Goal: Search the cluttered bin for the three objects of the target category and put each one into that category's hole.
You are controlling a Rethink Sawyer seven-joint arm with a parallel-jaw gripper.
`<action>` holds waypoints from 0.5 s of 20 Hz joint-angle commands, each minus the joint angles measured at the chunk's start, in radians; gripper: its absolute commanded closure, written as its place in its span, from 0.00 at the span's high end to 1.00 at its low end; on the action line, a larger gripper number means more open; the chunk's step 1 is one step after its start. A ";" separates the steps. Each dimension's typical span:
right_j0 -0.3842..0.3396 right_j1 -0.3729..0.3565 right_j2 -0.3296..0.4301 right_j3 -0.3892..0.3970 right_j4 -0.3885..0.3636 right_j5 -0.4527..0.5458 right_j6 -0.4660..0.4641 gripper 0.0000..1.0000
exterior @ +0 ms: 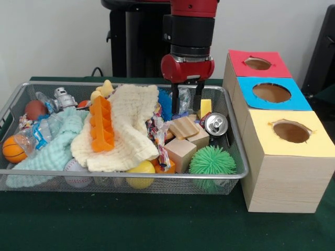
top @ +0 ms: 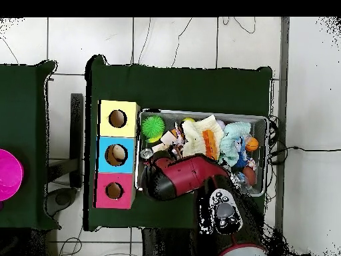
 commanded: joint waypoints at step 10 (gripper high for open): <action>-0.056 0.027 0.100 -0.148 0.006 0.121 -0.028 1.00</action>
